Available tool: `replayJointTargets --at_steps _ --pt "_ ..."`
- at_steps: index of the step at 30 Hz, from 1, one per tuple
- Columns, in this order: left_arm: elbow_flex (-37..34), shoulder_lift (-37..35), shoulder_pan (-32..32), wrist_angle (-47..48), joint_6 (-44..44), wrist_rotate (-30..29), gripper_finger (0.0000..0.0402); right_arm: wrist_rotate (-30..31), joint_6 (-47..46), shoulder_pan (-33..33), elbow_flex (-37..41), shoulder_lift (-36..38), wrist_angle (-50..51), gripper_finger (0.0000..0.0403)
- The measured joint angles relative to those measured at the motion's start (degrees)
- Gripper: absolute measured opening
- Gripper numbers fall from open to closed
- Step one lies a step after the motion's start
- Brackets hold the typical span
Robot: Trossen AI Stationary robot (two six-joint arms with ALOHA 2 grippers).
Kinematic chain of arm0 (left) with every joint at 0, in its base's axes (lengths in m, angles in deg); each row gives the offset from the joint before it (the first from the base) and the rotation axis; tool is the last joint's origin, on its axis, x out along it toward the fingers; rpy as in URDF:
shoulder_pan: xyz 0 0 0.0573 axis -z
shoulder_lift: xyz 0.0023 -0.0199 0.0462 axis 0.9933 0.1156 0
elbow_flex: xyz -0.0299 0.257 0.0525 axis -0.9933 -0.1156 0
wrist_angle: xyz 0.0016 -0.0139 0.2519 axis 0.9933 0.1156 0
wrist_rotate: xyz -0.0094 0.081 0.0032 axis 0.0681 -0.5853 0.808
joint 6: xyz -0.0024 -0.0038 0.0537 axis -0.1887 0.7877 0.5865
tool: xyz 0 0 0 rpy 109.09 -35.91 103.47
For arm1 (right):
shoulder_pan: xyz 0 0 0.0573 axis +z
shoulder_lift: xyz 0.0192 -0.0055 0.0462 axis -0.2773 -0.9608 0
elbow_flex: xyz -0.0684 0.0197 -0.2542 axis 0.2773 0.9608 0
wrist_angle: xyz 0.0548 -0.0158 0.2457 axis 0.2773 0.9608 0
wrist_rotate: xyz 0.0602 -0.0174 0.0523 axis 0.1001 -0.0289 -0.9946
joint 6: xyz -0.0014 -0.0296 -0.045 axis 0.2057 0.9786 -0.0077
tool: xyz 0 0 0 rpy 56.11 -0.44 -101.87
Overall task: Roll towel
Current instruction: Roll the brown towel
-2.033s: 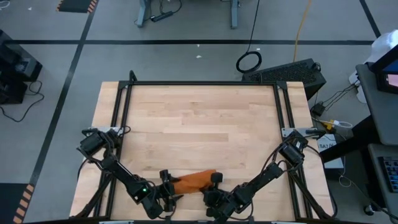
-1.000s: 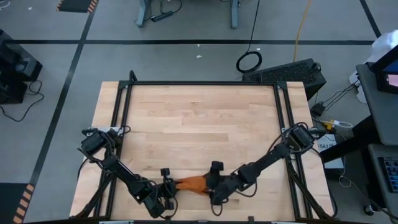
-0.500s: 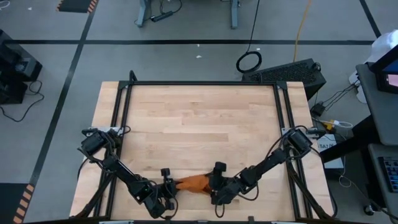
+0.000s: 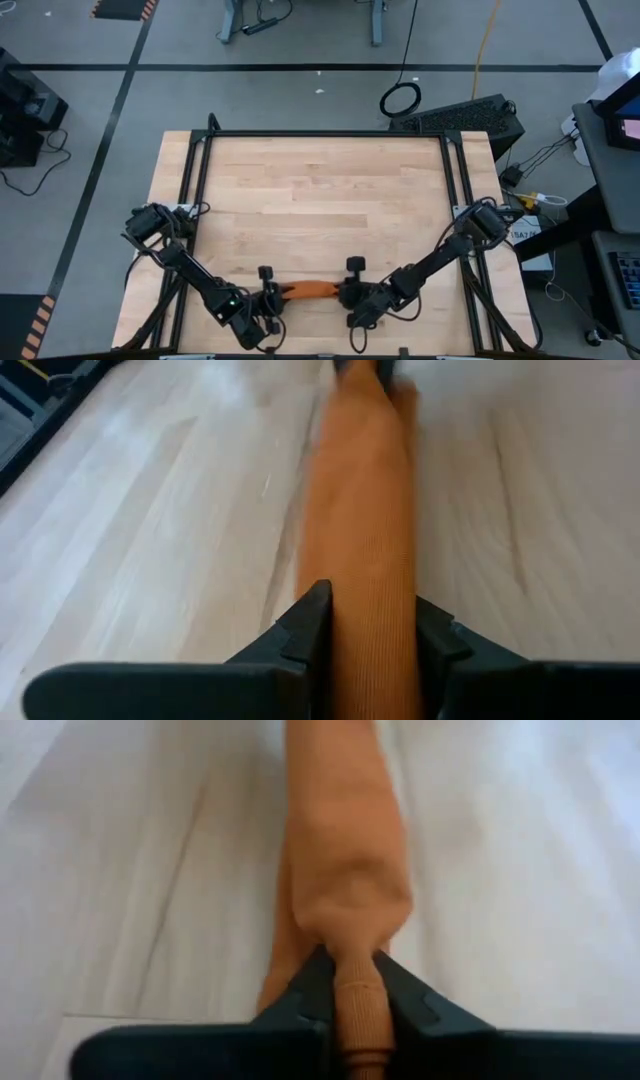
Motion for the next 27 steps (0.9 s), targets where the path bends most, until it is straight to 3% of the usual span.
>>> replayJointTargets --at_steps 3,6,10,15,22,27 --pt "0.00 0.00 0.05 0.64 -0.18 0.00 0.0086 1.89 0.74 0.01 -0.08 3.47 3.63 0.0015" --pt "-0.02 0.00 -0.17 1.44 -1.16 -0.62 0.0086 3.98 1.79 0.05 -0.07 5.15 5.84 0.0029" --pt "-0.02 0.00 -0.47 1.10 3.82 -7.78 0.0086 8.80 8.60 -0.26 -0.08 7.04 5.32 0.0052" --pt "-0.02 0.00 -1.80 3.71 10.59 -12.78 0.0086 14.85 18.43 -1.20 -0.09 7.47 5.45 0.0043" --pt "-0.33 0.00 -2.82 8.58 5.02 -11.37 0.0086 12.52 19.87 -0.84 -0.11 4.16 6.17 0.0029" --pt "-0.33 0.00 -2.68 8.67 4.97 -2.86 0.0086 11.58 21.58 0.57 -0.15 1.94 5.87 0.0035"
